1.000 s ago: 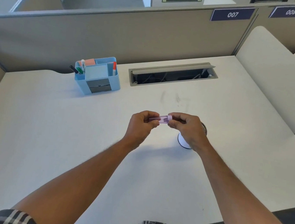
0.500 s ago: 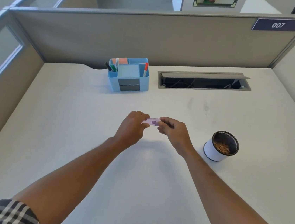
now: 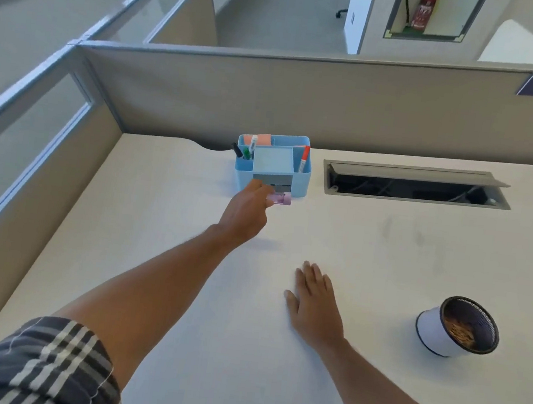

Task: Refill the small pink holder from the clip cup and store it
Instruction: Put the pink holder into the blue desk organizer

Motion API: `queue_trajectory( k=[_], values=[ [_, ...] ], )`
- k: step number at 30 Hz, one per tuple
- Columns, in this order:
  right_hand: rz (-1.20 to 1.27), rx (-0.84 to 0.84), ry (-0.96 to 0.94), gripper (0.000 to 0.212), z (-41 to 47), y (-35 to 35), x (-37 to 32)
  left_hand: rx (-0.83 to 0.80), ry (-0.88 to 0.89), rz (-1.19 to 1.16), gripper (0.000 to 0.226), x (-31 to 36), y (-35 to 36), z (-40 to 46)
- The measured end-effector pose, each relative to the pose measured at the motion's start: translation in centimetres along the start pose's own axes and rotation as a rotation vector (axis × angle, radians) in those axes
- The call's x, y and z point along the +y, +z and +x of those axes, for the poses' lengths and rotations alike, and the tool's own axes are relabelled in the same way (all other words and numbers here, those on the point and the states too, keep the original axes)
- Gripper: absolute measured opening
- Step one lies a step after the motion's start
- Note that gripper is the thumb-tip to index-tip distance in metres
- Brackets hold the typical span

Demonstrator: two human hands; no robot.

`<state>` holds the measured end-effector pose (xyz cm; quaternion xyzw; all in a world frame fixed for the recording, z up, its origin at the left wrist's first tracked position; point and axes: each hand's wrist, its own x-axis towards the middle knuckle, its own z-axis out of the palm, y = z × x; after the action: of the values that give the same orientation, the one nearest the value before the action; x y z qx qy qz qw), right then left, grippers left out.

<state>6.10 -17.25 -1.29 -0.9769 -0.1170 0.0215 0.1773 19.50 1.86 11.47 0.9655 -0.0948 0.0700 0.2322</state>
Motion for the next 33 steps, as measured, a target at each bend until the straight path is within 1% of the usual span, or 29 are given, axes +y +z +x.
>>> queue_trajectory(
  k=[6,12,15,18,20,22,26,30,33],
  values=[
    [-0.063,0.044,-0.003,0.057,0.3,1.0,0.4,0.022,-0.009,0.066,0.041,-1.2,-1.2,6.8],
    [-0.057,0.047,-0.016,0.057,0.6,1.4,0.8,0.052,-0.060,0.067,0.028,-2.3,0.1,11.2],
    [-0.047,0.052,-0.009,0.058,0.6,1.6,0.9,0.005,-0.048,0.099,0.019,-3.0,1.0,11.8],
    [-0.049,0.043,-0.013,0.066,0.6,1.4,0.9,-0.025,-0.032,0.149,0.015,-3.4,1.8,12.2],
    [-0.060,0.043,-0.011,0.061,0.7,1.4,0.9,-0.017,-0.021,0.155,0.015,-3.6,2.1,12.2],
    [-0.066,0.049,-0.008,0.057,0.7,1.4,0.8,-0.021,-0.011,0.168,0.016,-3.7,2.2,12.4],
    [-0.079,0.058,-0.015,0.057,0.6,1.4,0.8,-0.039,-0.007,0.175,0.023,-3.6,2.0,12.3],
    [-0.076,0.059,-0.009,0.057,0.6,1.4,0.8,-0.044,-0.010,0.155,0.021,-3.5,2.1,12.1],
    [-0.077,0.077,-0.009,0.057,0.6,1.3,0.7,-0.013,-0.046,0.094,0.029,-3.4,2.0,12.1]
  ],
)
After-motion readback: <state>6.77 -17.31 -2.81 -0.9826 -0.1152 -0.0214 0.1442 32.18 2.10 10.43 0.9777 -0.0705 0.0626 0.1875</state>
